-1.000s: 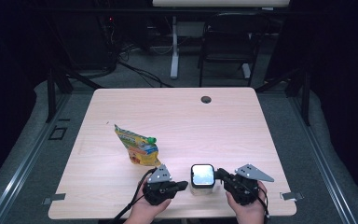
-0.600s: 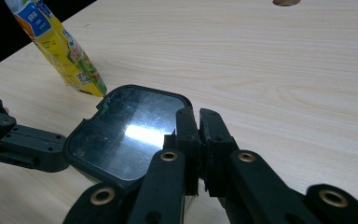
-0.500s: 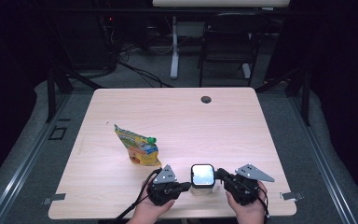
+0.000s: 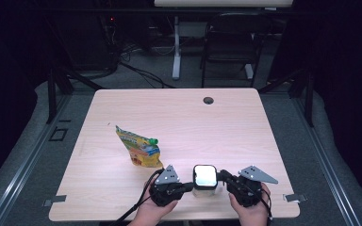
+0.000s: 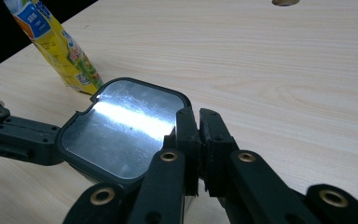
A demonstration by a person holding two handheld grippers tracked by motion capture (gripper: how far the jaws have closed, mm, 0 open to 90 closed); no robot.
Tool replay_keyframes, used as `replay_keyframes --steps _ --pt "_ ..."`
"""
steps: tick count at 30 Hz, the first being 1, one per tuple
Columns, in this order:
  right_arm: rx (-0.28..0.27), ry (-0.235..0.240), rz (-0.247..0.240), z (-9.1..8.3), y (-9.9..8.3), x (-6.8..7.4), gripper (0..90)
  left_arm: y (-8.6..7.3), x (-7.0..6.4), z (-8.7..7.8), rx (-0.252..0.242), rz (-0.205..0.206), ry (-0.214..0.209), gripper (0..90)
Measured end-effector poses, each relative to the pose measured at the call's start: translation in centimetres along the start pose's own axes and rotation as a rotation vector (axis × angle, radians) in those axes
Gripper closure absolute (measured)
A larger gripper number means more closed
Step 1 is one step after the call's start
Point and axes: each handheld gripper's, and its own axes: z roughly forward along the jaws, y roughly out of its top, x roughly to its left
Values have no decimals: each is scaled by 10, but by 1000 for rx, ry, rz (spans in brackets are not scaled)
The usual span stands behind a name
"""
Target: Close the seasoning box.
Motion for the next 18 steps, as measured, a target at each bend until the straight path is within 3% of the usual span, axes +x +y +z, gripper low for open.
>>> replay_keyframes --steps 5,13,18 --pt "7 -4 -18 0 1 3 805 1 1 -1 8 7 2 900" --pt "29 6 -92 -13 9 13 727 9 1 -2 1 14 7 900" --pt "55 8 -150 -20 -4 22 667 13 -1 -2 -12 18 2 900"
